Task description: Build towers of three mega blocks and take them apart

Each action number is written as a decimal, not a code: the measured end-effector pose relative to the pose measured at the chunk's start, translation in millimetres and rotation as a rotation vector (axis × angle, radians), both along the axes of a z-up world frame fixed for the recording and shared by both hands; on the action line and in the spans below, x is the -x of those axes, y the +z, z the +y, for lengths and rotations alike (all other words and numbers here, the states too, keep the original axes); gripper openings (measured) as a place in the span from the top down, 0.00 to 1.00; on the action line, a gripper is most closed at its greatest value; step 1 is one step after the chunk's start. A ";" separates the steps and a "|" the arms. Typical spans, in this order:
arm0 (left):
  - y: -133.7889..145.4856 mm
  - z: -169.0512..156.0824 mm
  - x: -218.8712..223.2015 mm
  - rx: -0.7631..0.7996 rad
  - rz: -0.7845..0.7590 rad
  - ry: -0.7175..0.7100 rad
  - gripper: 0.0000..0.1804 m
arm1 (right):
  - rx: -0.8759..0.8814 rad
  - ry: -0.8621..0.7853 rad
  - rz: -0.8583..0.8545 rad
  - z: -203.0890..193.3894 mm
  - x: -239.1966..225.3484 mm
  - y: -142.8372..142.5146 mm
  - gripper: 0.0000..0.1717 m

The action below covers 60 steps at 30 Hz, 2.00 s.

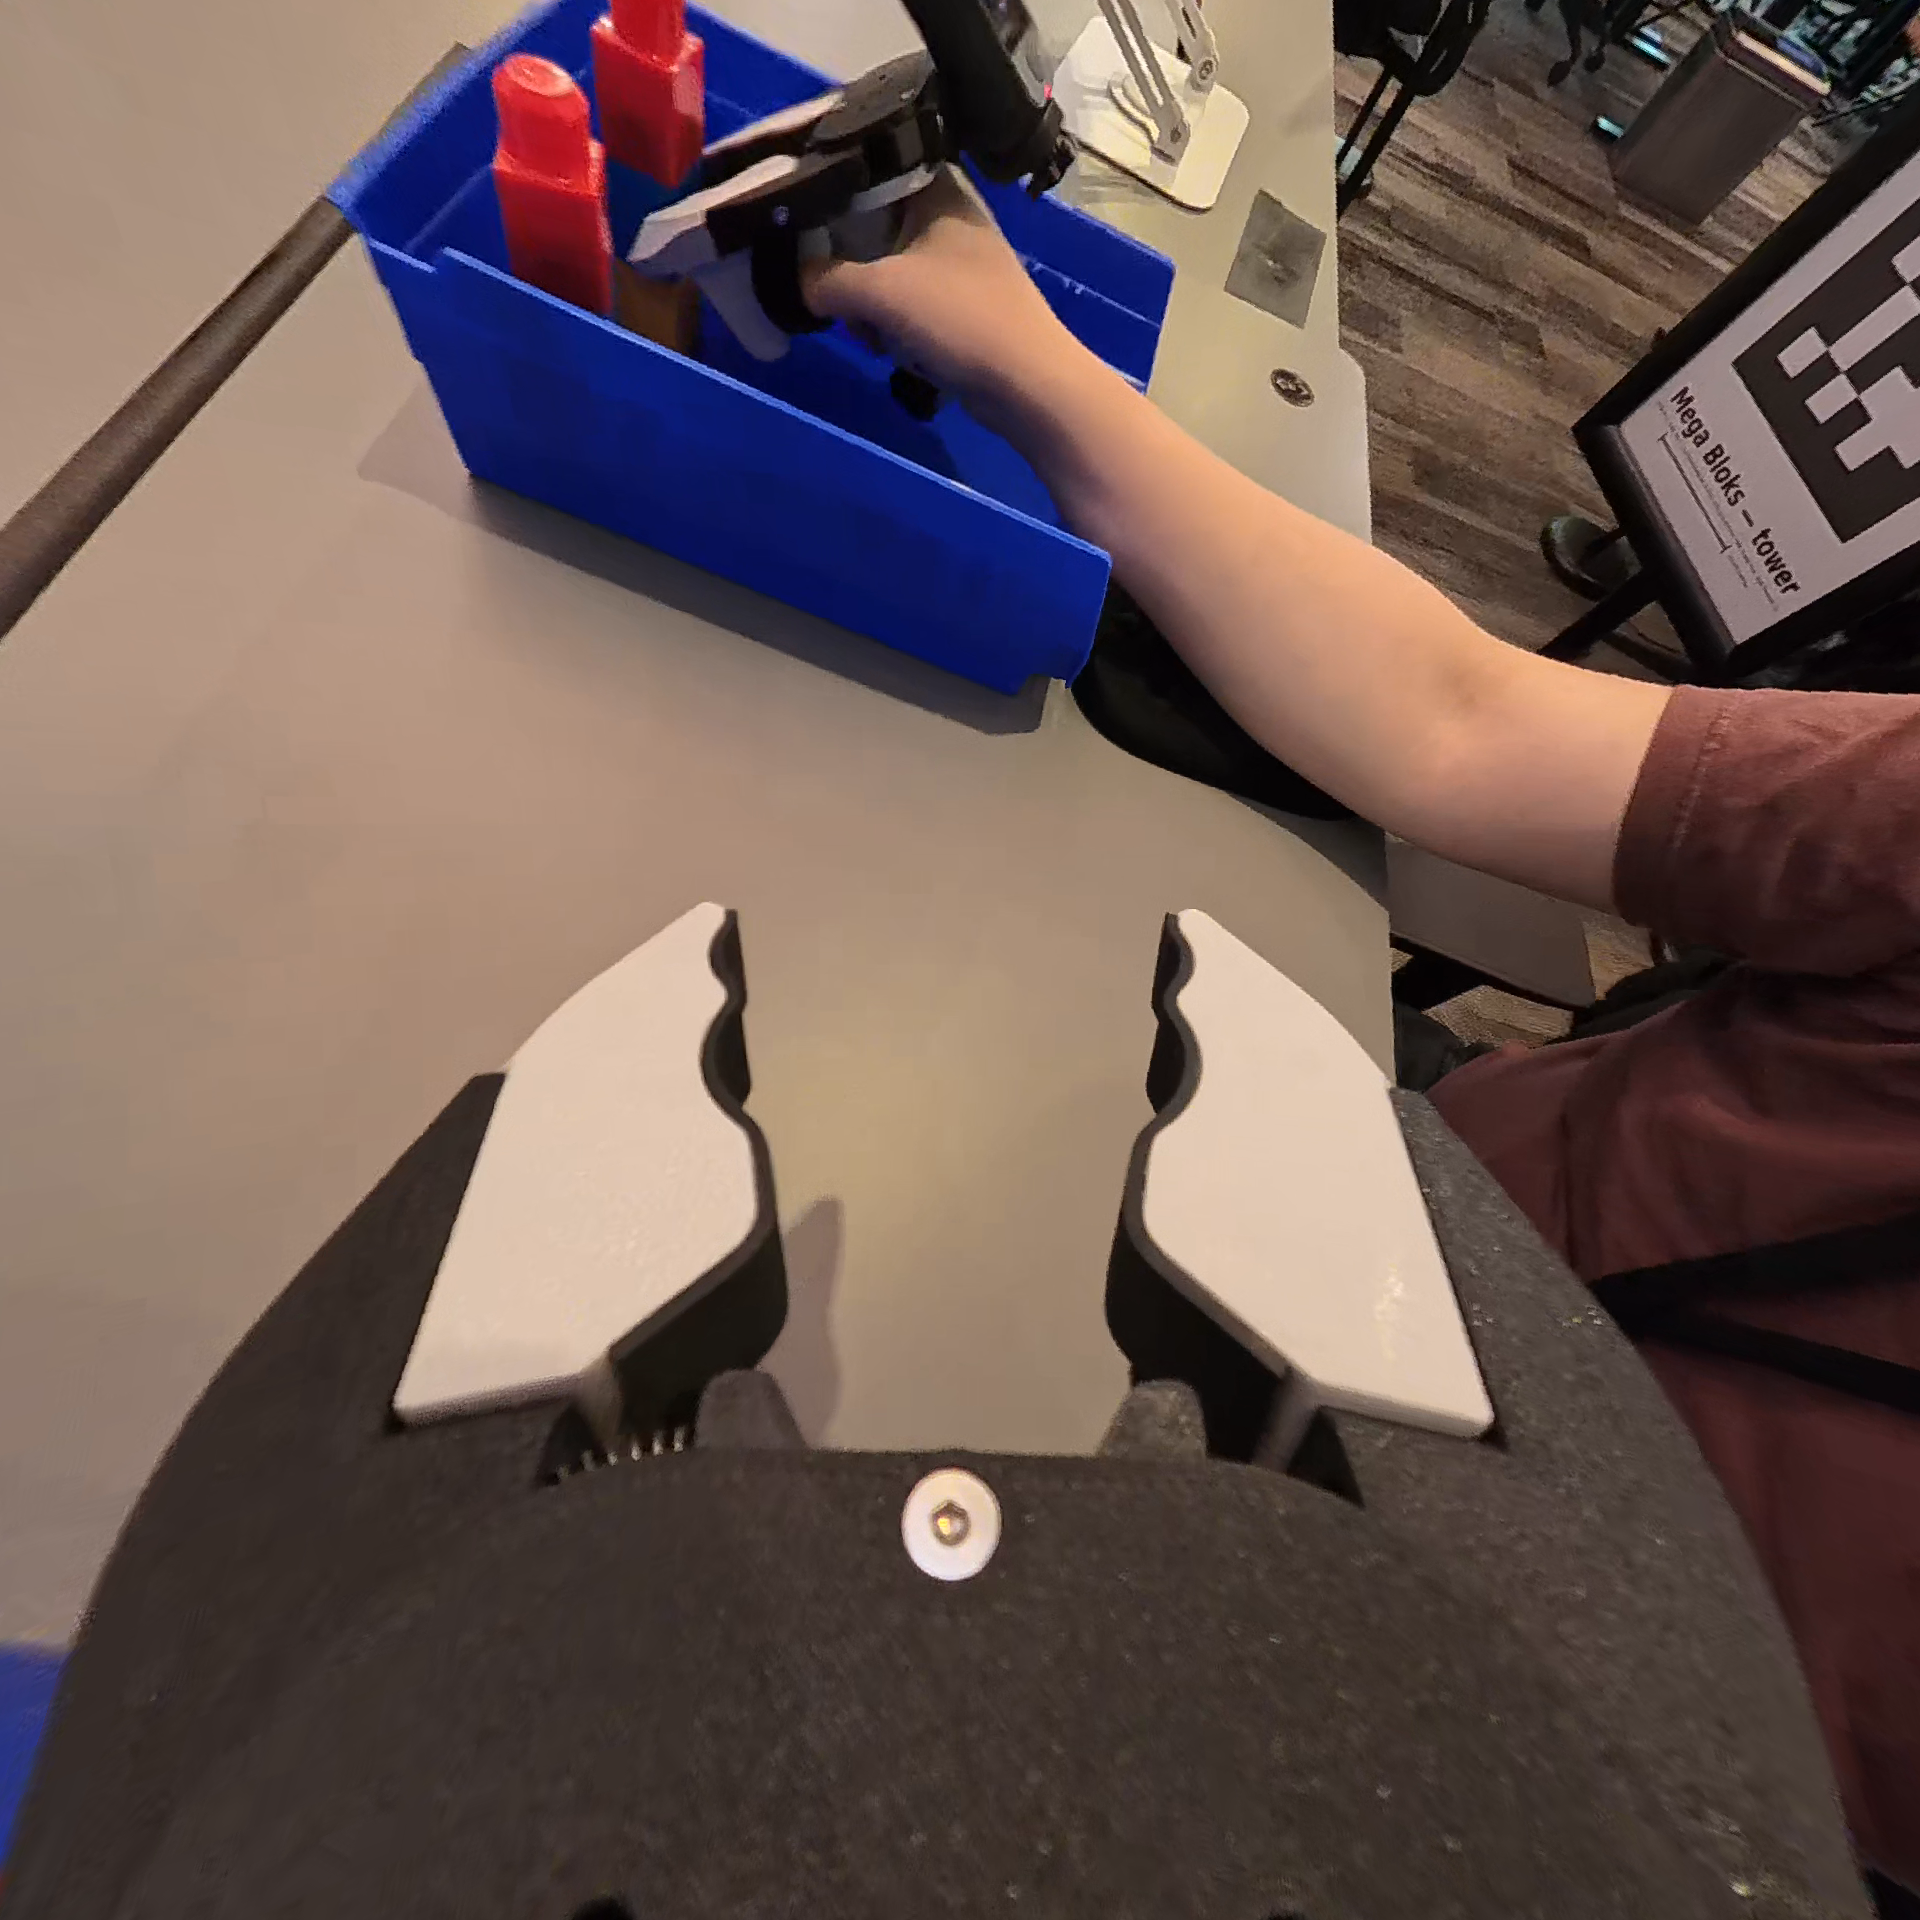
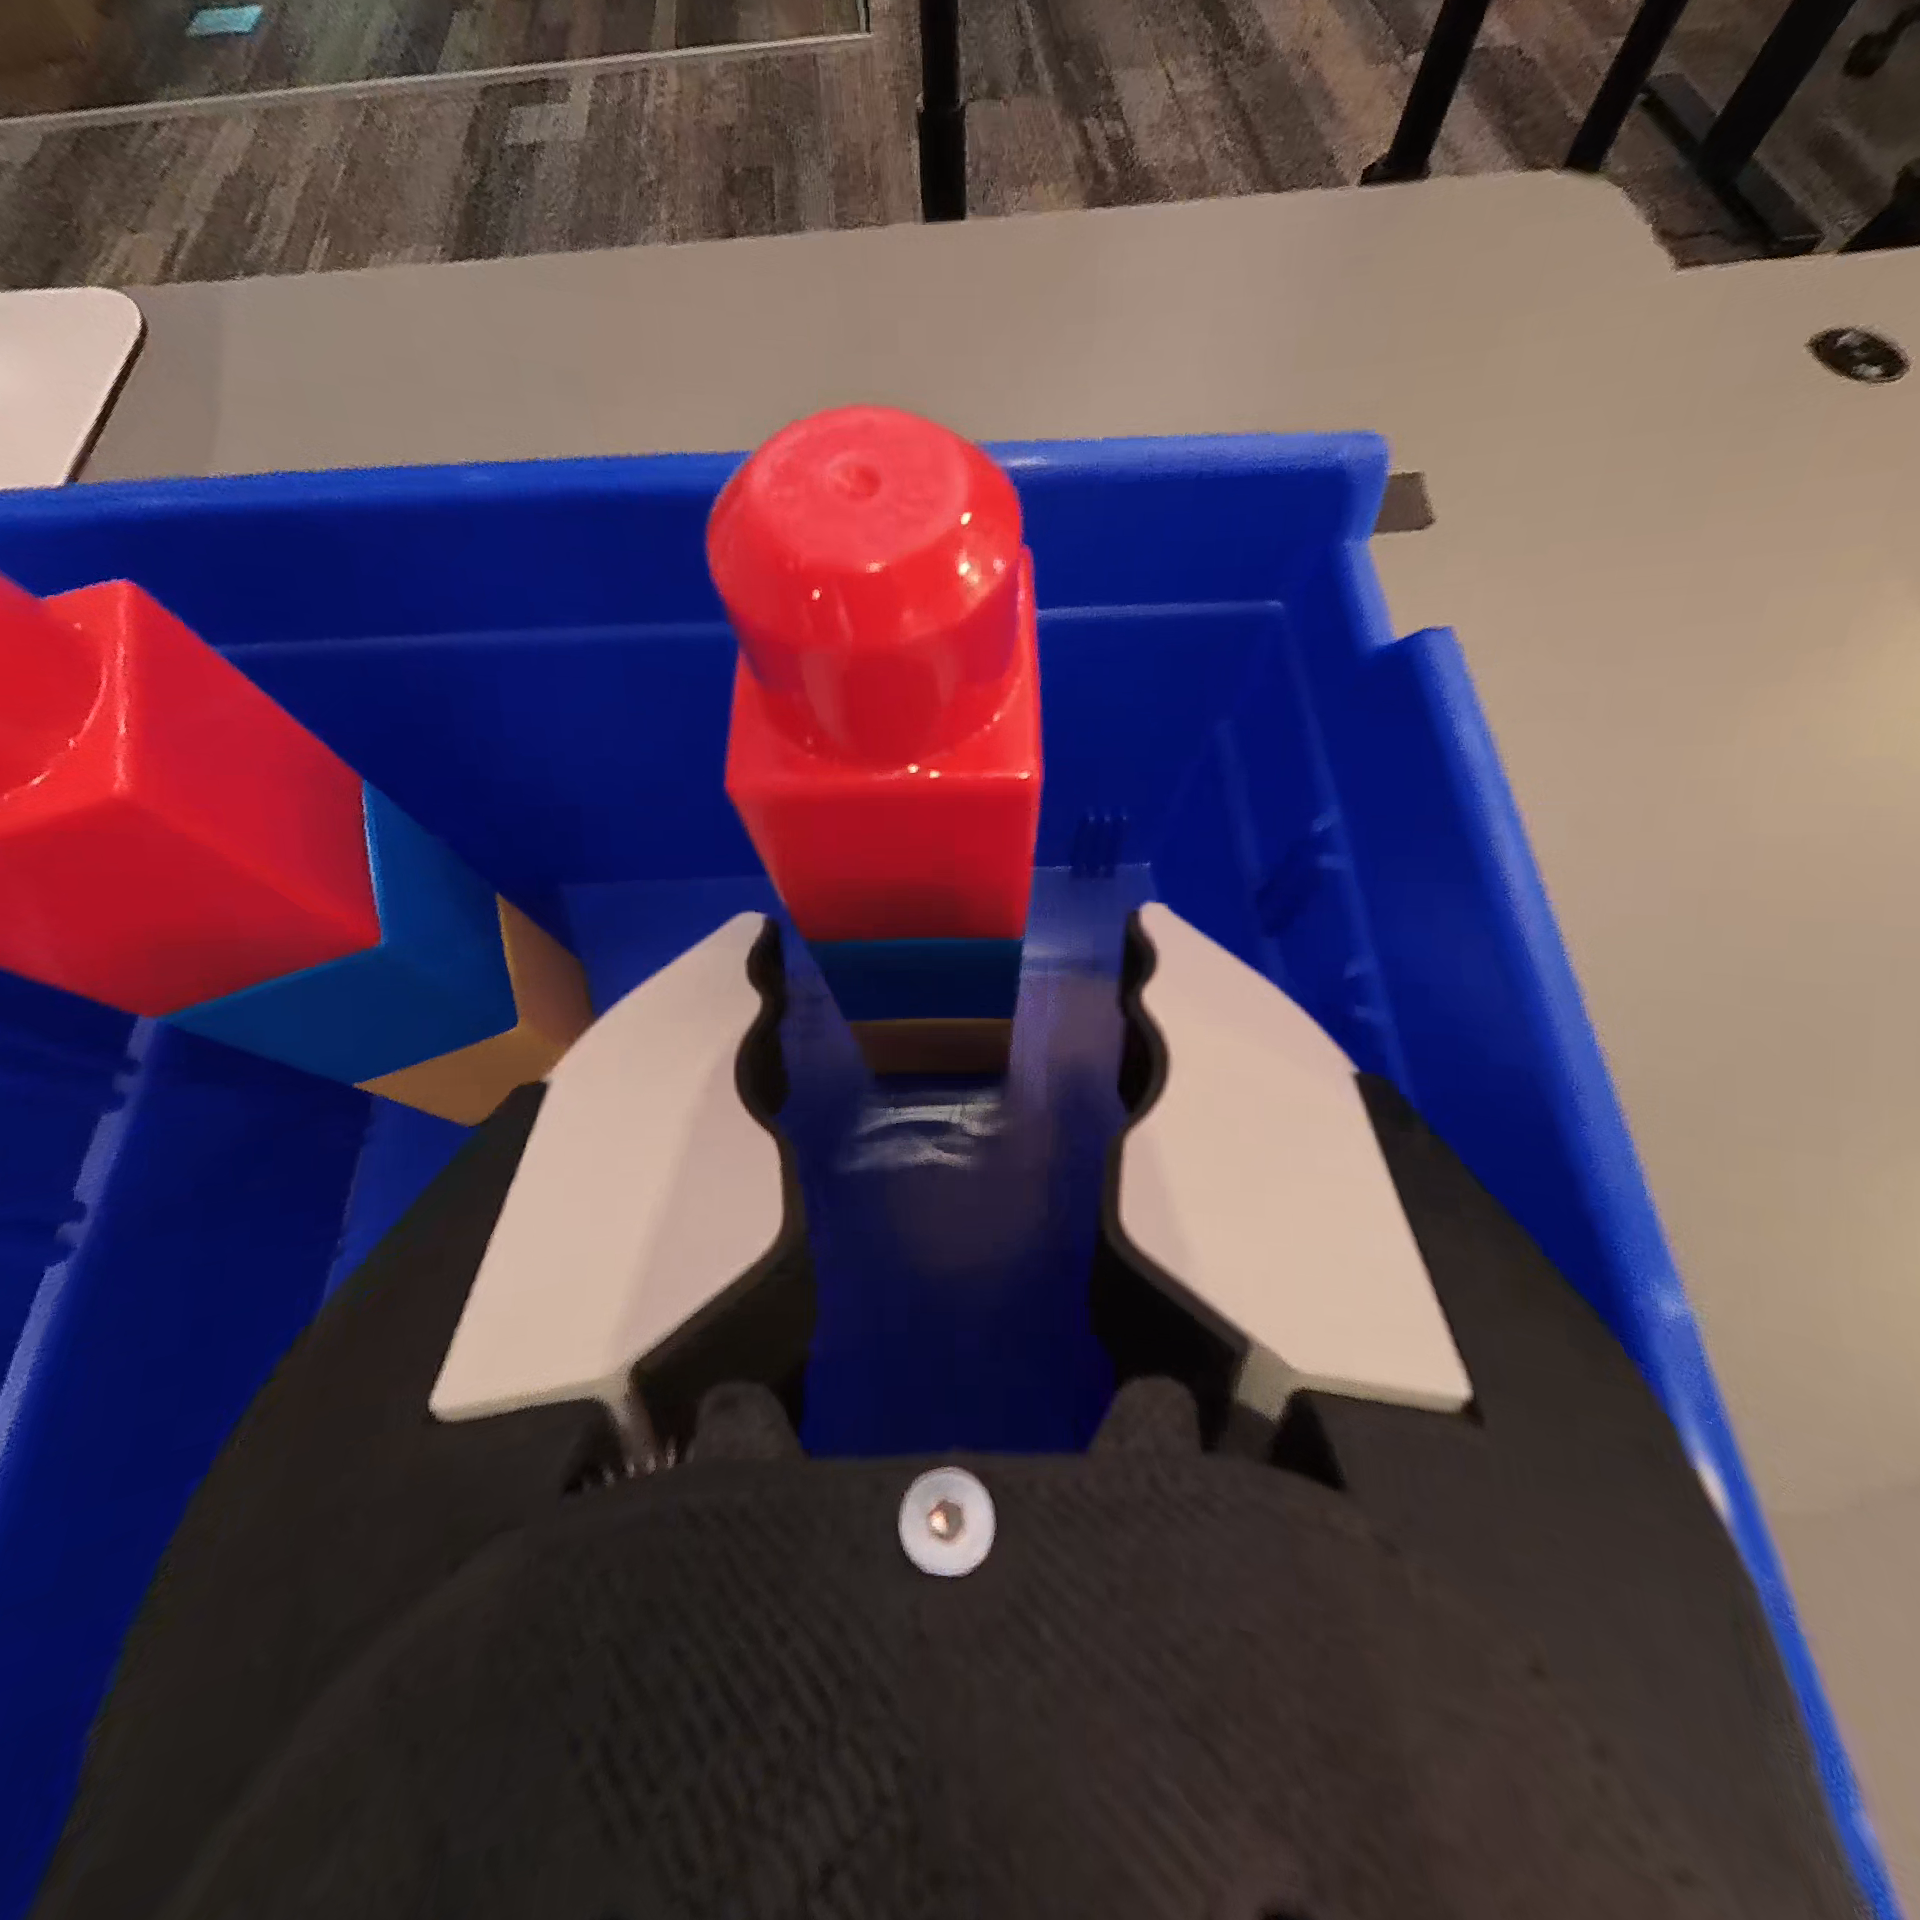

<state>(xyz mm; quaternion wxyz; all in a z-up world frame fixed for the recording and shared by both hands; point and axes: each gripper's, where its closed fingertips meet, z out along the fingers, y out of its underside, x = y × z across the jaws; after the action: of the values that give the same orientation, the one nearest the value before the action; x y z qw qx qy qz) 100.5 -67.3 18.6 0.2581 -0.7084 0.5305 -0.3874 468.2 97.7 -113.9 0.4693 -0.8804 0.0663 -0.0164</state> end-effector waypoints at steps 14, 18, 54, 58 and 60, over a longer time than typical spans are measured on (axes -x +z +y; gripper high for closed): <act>5.8 109.9 240.9 -0.316 0.245 0.763 0.68 | -0.375 0.029 -0.097 -12.0 -1.1 116.9 0.58; -42.3 121.6 280.7 -0.182 0.459 0.870 0.70 | -0.429 0.056 -0.053 -21.2 4.5 144.4 0.57; -139.8 99.8 345.9 0.126 1.151 1.033 0.77 | -0.325 0.303 0.126 -9.5 58.2 126.0 0.58; -140.4 98.8 345.9 0.139 1.142 1.026 0.80 | -0.309 0.318 0.127 -7.5 62.7 121.7 0.58; -136.4 93.2 344.0 0.157 1.131 1.012 0.80 | -0.293 0.326 0.120 -6.6 65.2 118.6 0.59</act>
<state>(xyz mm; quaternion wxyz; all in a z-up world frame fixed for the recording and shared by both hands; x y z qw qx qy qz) -243.6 26.0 -117.8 0.0419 -0.9720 0.1633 0.1636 403.0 91.1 4.7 0.5840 -0.8012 -0.0473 0.1217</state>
